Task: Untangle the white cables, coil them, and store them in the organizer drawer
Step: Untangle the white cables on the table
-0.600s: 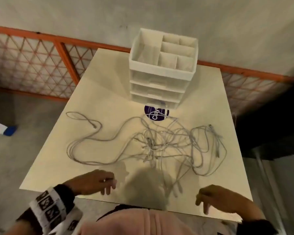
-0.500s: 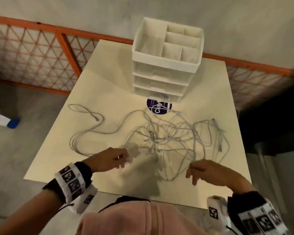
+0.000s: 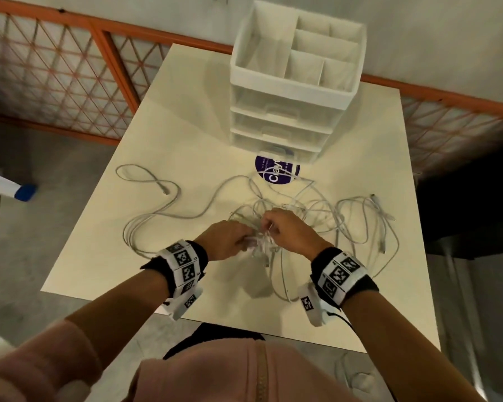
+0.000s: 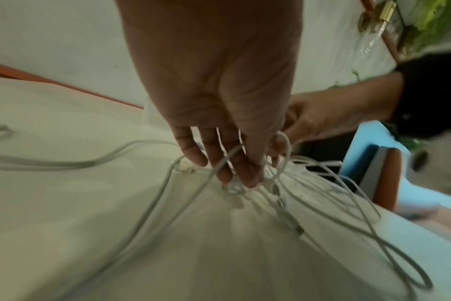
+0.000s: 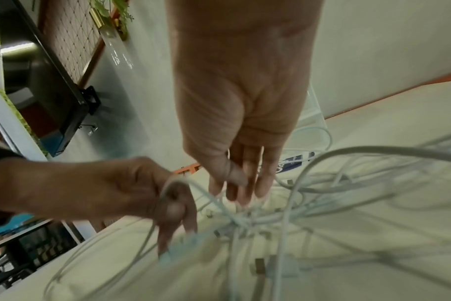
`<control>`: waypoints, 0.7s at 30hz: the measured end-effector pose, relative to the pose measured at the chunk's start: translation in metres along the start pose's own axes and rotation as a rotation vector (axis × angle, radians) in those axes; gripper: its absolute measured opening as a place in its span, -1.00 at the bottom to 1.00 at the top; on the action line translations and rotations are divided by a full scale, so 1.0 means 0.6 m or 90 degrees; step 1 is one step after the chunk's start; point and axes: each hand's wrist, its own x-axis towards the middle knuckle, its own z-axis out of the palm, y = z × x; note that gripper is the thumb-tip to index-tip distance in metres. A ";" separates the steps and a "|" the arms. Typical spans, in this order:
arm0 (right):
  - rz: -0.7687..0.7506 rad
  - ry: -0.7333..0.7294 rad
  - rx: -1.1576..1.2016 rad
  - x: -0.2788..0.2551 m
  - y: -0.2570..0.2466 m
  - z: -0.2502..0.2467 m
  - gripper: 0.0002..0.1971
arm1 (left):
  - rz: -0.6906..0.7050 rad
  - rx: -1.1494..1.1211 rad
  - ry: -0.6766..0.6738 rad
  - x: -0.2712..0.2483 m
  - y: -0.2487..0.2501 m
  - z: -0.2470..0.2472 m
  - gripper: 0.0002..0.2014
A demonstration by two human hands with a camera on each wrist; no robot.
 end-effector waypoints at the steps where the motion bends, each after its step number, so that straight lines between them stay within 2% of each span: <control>1: -0.020 0.042 -0.003 -0.002 0.006 0.002 -0.74 | 0.009 -0.026 0.050 0.002 -0.006 -0.006 -0.83; 3: -0.060 0.110 0.022 -0.005 0.012 -0.002 -0.74 | -0.007 -0.155 0.135 0.010 -0.016 -0.025 -0.80; 4: -0.078 0.123 0.039 -0.006 0.012 -0.006 -0.75 | -0.027 -0.235 0.150 0.013 -0.018 -0.037 -0.78; 6: -0.112 0.108 0.039 -0.004 0.008 -0.009 -0.78 | -0.076 -0.345 0.141 0.018 -0.020 -0.057 -0.73; 8: -0.146 0.039 -0.027 0.001 0.005 -0.005 -0.75 | -0.087 -0.391 0.131 0.024 -0.026 -0.068 -0.70; 10: -0.144 -0.032 -0.133 0.013 0.006 0.006 -0.57 | -0.079 -0.407 0.116 0.030 -0.029 -0.073 -0.69; 12: -0.129 -0.046 -0.220 0.026 0.005 0.021 -0.48 | -0.076 -0.409 0.098 0.035 -0.029 -0.076 -0.69; 16: -0.099 -0.012 -0.252 0.046 0.004 0.029 -0.63 | -0.088 -0.399 0.099 0.040 -0.026 -0.082 -0.70; 21: -0.158 -0.024 -0.284 0.053 0.012 0.014 -0.75 | -0.113 -0.351 0.123 0.035 -0.049 -0.092 -0.69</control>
